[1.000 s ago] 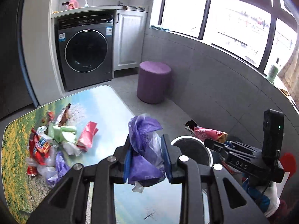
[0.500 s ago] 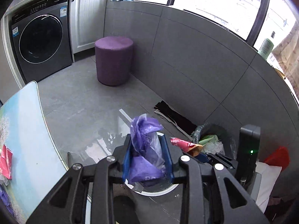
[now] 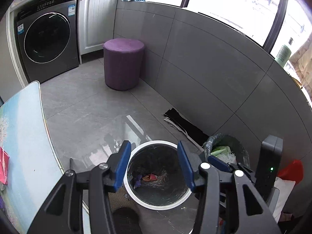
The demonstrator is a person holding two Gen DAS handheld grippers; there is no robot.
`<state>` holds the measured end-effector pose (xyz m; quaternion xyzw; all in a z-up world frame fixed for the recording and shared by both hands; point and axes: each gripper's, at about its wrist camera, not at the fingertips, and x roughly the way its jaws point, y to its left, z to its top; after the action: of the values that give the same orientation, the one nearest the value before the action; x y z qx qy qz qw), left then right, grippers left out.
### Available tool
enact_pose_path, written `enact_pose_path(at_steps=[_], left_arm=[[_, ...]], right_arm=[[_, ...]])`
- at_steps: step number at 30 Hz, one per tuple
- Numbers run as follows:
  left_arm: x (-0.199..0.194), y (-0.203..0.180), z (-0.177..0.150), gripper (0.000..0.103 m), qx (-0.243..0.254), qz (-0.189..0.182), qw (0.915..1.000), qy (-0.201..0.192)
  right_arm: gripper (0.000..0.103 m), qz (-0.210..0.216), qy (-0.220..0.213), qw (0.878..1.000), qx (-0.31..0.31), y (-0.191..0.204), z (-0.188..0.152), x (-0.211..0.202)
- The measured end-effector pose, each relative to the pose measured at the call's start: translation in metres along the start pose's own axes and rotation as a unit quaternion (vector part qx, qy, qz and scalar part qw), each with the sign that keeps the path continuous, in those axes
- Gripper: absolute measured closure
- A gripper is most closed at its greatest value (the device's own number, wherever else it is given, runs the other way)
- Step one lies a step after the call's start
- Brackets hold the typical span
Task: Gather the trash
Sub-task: 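Carry both items over the trash bin and open both grippers, then return both grippers to the table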
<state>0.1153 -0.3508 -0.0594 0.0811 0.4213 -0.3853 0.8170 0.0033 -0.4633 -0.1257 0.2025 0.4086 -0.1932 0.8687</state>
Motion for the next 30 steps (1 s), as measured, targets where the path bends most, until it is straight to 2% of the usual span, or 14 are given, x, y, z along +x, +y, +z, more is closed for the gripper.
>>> enact_pose_path(at_steps=[6,14,16,17,21,28,30], left_arm=[[-0.059,0.022,-0.015,0.056,-0.003,0.046,0.9974,-0.054],[-0.144,0.059,-0.058,0.056,-0.005,0.125,0.9862,-0.108],[-0.163,0.07,-0.069,0.054,-0.012,0.153,0.9815,-0.114],[-0.175,0.077,-0.074,0.05,-0.018,0.167,0.9782,-0.122],[-0.215,0.101,-0.097,0.044,-0.036,0.231,0.961,-0.147],[-0.267,0.143,-0.13,0.042,-0.07,0.282,0.943,-0.162],[-0.279,0.158,-0.138,0.034,-0.084,0.3,0.9357,-0.165]], right_arm=[[0.053,0.021,-0.039,0.998,-0.038,0.038,0.001,-0.039],[0.053,0.062,-0.084,0.989,-0.106,0.108,-0.009,-0.095],[0.053,0.075,-0.092,0.985,-0.123,0.127,-0.014,-0.106],[0.053,0.081,-0.095,0.983,-0.132,0.137,-0.017,-0.112],[0.051,0.101,-0.105,0.975,-0.167,0.172,-0.027,-0.128],[0.049,0.135,-0.113,0.962,-0.21,0.219,-0.044,-0.146],[0.048,0.141,-0.112,0.96,-0.216,0.226,-0.045,-0.147]])
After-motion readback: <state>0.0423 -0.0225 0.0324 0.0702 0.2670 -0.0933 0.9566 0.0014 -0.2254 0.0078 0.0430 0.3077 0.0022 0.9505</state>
